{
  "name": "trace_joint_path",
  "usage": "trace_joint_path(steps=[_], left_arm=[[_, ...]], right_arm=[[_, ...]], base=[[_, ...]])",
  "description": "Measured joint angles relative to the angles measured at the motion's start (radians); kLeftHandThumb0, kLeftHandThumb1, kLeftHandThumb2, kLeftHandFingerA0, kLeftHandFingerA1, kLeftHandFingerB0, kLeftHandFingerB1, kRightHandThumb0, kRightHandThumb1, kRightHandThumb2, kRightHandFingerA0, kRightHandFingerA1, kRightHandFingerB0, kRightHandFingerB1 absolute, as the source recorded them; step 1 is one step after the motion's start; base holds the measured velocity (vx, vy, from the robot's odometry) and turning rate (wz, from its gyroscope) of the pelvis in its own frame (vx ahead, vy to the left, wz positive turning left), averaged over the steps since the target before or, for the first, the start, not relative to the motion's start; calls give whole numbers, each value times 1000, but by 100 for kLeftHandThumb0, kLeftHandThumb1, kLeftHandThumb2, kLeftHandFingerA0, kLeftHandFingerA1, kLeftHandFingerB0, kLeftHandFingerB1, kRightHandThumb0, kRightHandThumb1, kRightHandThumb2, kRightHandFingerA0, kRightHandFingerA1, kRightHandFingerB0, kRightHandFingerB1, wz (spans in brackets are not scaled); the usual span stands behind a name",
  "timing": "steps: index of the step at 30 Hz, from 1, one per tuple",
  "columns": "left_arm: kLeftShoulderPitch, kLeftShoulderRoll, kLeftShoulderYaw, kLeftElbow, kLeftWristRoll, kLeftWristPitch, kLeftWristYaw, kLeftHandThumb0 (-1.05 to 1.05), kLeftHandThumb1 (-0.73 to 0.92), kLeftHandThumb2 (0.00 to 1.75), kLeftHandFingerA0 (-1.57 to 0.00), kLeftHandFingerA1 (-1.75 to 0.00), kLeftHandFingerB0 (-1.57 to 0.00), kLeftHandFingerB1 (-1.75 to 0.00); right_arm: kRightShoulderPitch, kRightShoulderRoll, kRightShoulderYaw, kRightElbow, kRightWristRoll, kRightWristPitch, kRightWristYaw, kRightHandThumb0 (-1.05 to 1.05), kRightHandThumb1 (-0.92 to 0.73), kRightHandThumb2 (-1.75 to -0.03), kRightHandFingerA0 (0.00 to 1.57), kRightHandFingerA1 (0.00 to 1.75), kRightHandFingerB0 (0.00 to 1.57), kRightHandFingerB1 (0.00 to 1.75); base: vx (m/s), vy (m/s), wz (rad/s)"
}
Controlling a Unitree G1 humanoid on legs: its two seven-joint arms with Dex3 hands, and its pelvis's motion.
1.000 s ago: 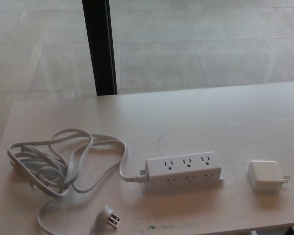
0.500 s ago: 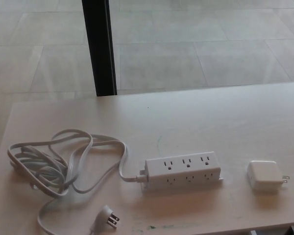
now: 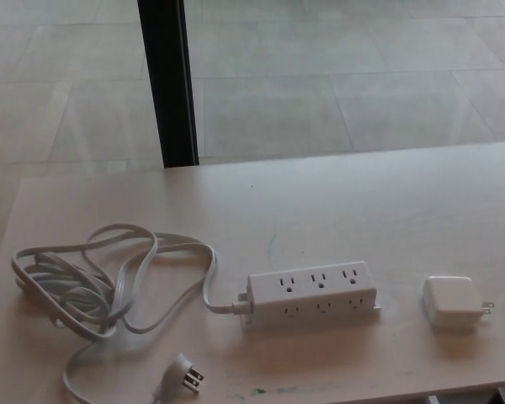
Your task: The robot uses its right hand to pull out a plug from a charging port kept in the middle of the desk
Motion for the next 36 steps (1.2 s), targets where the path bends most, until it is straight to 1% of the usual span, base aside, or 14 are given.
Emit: trace_joint_path(steps=[11, 12, 13, 14, 15, 16, 19, 20, 22, 23, 25, 26, 27, 36], left_arm=[[7, 5, 14, 14, -3, 1, 2, -76, 56, 79, -72, -63, -60, -54], [8, 5, 14, 14, -3, 1, 2, -70, 70, 61, -73, -58, -65, -50], [10, 5, 14, 14, -3, 1, 2, -70, 70, 61, -74, -58, -64, -49], [11, 5, 14, 14, -3, 1, 2, -68, 70, 61, -75, -59, -64, -49], [12, 5, 14, 13, -3, 1, 3, -68, 70, 61, -74, -58, -65, -48], [12, 5, 14, 14, -3, 1, 3, -75, 56, 79, -72, -63, -60, -54], [12, 5, 13, 14, -3, 1, 6, -69, 70, 61, -73, -59, -65, -50], [11, 5, 14, 14, -3, 1, 6, -70, 70, 61, -74, -59, -65, -50], [11, 5, 14, 14, -3, 1, 8, -76, 57, 79, -70, -63, -58, -53], [11, 5, 14, 14, -3, 1, 8, -70, 70, 61, -72, -59, -64, -51], [11, 5, 14, 14, -3, 1, 9, -70, 70, 61, -72, -61, -66, -52], [11, 5, 15, 14, -3, 1, 10, -70, 70, 61, -71, -59, -65, -52], [11, 6, 16, 15, -4, 1, 10, -69, 70, 61, -73, -59, -65, -49], [7, 11, 13, 21, -3, 15, 13, -73, 56, 78, -69, -63, -55, -56]], right_arm=[[81, 60, 88, -10, 135, 12, -112, -61, -53, -60, 89, 84, 28, 89], [88, 58, 102, -9, 145, 14, -112, -61, -52, -60, 86, 82, 32, 85], [98, 55, 121, -8, 157, 17, -112, -63, -35, -90, 79, 82, 33, 73], [104, 50, 138, -5, 167, 19, -112, -61, -51, -59, 84, 81, 34, 84], [109, 46, 151, -2, 178, 21, -112, -64, -35, -87, 79, 83, 35, 73], [113, 43, 163, -1, 188, 24, -112, -59, -51, -58, 86, 82, 36, 81], [125, 37, 192, 2, 216, 28, -114, -59, -50, -58, 89, 86, 37, 85], [130, 36, 202, 2, 227, 29, -114, -54, -34, -89, 81, 87, 37, 73], [140, 34, 216, 2, 248, 30, -115, -54, -33, -89, 81, 88, 36, 72], [144, 33, 223, 2, 256, 30, -116, -59, -49, -59, 81, 88, 38, 82], [152, 30, 234, 2, 271, 30, -116, -59, -48, -58, 78, 93, 37, 82], [156, 28, 240, 3, 280, 30, -116, -64, -34, -85, 79, 90, 39, 75], [158, 23, 245, 5, 291, 30, -116, -57, -49, -57, 72, 92, 34, 81], [170, 6, 282, 31, 374, 29, -93, -59, -36, -81, 65, 83, 32, 72]], base=[[0, 0, 0], [0, 0, 0], [0, 0, 0], [0, 0, 0], [0, 0, 0], [0, 0, 0], [0, 0, 0], [0, 0, 0], [0, 0, 0], [0, 0, 0], [0, 0, 0], [0, 0, 0], [0, 0, 0], [0, 0, 0]])
